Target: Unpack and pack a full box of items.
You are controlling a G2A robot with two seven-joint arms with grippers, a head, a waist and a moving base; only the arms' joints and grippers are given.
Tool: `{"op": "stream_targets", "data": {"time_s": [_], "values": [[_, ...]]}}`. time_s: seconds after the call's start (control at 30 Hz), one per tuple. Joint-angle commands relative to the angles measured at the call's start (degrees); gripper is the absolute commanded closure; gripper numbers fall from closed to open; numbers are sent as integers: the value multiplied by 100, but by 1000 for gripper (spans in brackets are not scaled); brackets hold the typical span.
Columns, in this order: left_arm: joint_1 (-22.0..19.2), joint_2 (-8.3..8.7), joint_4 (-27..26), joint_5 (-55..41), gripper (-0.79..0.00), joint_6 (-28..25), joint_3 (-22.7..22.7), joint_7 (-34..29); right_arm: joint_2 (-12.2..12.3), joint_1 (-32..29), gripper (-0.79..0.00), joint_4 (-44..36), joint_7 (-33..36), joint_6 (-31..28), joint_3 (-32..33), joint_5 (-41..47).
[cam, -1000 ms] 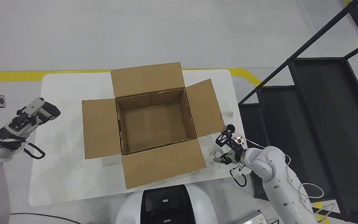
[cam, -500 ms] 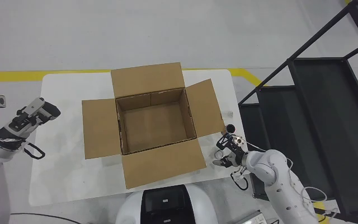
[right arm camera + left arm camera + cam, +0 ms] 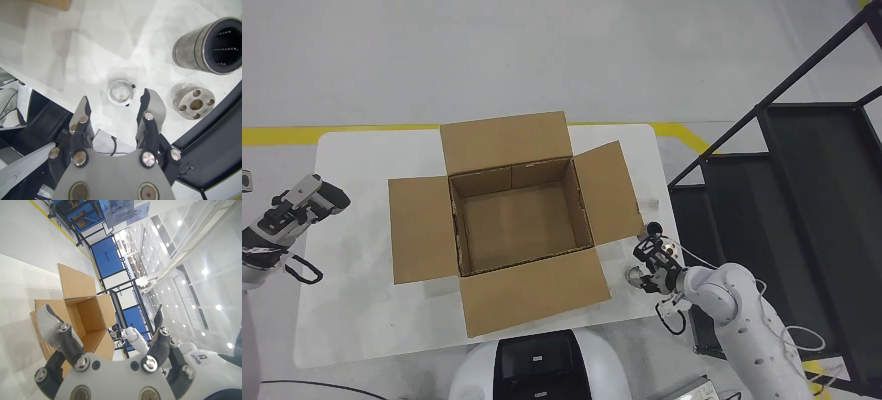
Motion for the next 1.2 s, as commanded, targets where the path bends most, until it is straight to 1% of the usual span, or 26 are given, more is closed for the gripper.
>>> {"op": "stream_targets", "data": {"time_s": [0.0, 0.1, 0.3, 0.43, 0.53, 0.63, 0.67, 0.73, 0.77, 0.8, 0.83, 0.87, 1.03, 1.13, 1.17], "values": [[0, 0, 0, 0, -785, 0, 0, 0, -1, 156, -336, 185, 49, 103, -64, 35], [0, 0, 0, 0, -785, 0, 0, 0, 1, 301, -342, 360, 66, 232, -145, -15], [0, 0, 0, 0, -785, 0, 0, 0, 0, 495, -329, 653, -12, 511, -313, -210], [0, 0, 0, 0, -785, 0, 0, 0, 6, 544, -336, 763, -56, 544, -392, -258], [0, 0, 0, 0, -785, 0, 0, 0, 14, 560, -326, 828, -90, 546, -429, -278], [0, 0, 0, 0, -785, 0, 0, 0, 19, 605, -262, 905, -105, 539, -475, -276], [0, 0, 0, 0, -785, 0, 0, 0, 21, 620, -215, 926, -104, 535, -493, -278], [0, 0, 0, 0, -785, 0, 0, 0, 25, 650, -191, 952, -105, 536, -522, -283], [0, 0, 0, 0, -785, 0, 0, 0, 27, 661, -123, 960, -106, 537, -532, -285], [0, 0, 0, 0, -785, 0, 0, 0, 30, 671, -86, 957, -105, 524, -540, -277], [0, 0, 0, 0, -785, 0, 0, 0, 36, 676, -25, 945, -111, 503, -533, -260], [0, 0, 0, 0, -785, 0, 0, 0, 42, 669, 0, 931, -119, 485, -513, -236], [0, 0, 0, 0, -785, 0, 0, 0, 110, 468, 0, 750, -194, 156, -219, 79], [0, 0, 0, 0, -785, 0, 0, 0, 182, 154, 0, 493, -266, -339, 154, 486], [0, 0, 0, 0, -785, 0, 0, 0, 209, 18, 0, 380, -384, -533, 319, 626]]}}
